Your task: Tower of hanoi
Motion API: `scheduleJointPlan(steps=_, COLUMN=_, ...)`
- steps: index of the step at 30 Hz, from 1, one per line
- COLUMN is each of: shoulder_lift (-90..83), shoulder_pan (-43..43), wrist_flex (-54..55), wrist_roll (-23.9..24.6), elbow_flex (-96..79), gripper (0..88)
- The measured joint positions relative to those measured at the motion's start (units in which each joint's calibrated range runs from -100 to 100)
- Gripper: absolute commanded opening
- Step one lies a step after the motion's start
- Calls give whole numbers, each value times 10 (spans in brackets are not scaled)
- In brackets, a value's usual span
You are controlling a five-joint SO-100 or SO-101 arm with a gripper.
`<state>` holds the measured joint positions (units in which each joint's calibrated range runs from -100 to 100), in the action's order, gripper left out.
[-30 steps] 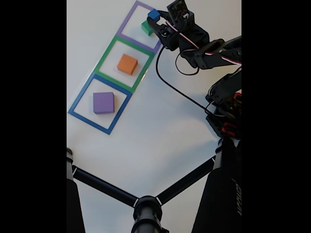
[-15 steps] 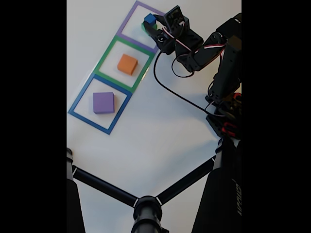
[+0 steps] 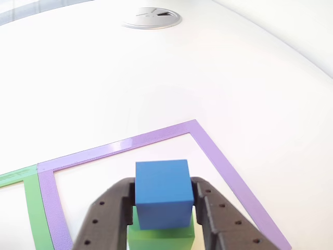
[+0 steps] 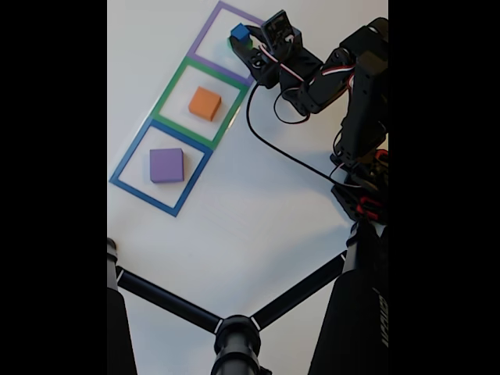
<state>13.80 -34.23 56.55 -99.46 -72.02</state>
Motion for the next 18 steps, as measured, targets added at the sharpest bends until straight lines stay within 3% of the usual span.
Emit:
scheduleJointPlan(steps=6, shoulder_lift=11, shoulder_pan=-1, wrist_flex=0, wrist_roll=0, elbow_flex=9, gripper=34)
scheduleJointPlan(steps=11, shoulder_lift=17, shoulder_pan=-12, wrist_flex=0, wrist_roll=2, elbow_flex=12, gripper=160)
scheduleJointPlan(steps=18, shoulder_lift=20, shoulder_pan=-20, wrist_flex=0, wrist_roll=2, elbow_flex=12, gripper=262)
